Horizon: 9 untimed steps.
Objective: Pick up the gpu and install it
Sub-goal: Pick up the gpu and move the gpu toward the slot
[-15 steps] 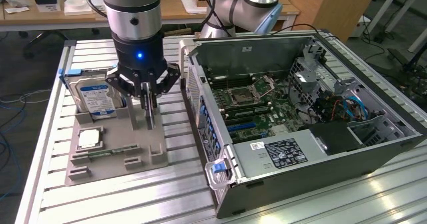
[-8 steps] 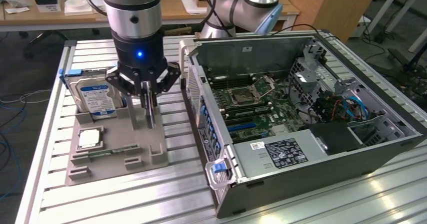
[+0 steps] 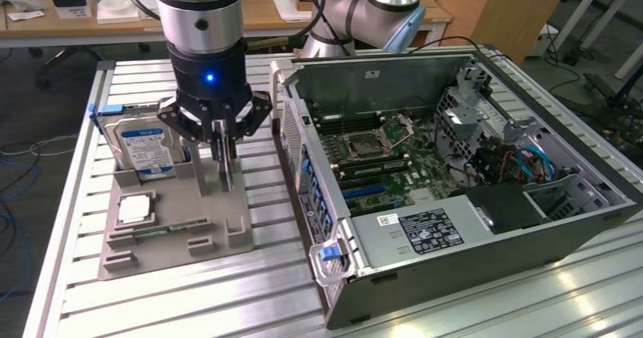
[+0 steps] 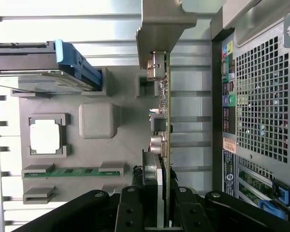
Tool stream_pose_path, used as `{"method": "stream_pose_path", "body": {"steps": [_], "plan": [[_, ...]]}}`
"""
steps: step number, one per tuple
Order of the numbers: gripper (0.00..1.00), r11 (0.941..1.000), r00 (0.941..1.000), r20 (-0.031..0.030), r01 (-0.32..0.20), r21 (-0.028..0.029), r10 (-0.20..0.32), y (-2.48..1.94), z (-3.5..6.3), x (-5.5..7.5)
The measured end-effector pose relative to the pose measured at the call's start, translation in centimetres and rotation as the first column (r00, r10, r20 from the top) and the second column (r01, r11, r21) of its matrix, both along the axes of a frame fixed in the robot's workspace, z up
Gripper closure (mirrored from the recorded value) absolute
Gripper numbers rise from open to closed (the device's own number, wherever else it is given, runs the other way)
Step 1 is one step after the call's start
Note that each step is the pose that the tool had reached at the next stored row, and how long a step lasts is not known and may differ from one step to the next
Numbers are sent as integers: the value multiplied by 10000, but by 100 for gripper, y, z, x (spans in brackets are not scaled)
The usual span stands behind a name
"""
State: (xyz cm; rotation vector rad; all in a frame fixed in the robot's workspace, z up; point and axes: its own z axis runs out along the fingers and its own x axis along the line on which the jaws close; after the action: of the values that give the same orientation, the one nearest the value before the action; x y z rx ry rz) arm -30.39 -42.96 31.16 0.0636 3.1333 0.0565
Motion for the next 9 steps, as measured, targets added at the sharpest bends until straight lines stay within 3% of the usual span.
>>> {"method": "stream_pose_path", "body": {"steps": [9], "plan": [[72,10000,10000,-1,0,-1,0,0,40,0]]}}
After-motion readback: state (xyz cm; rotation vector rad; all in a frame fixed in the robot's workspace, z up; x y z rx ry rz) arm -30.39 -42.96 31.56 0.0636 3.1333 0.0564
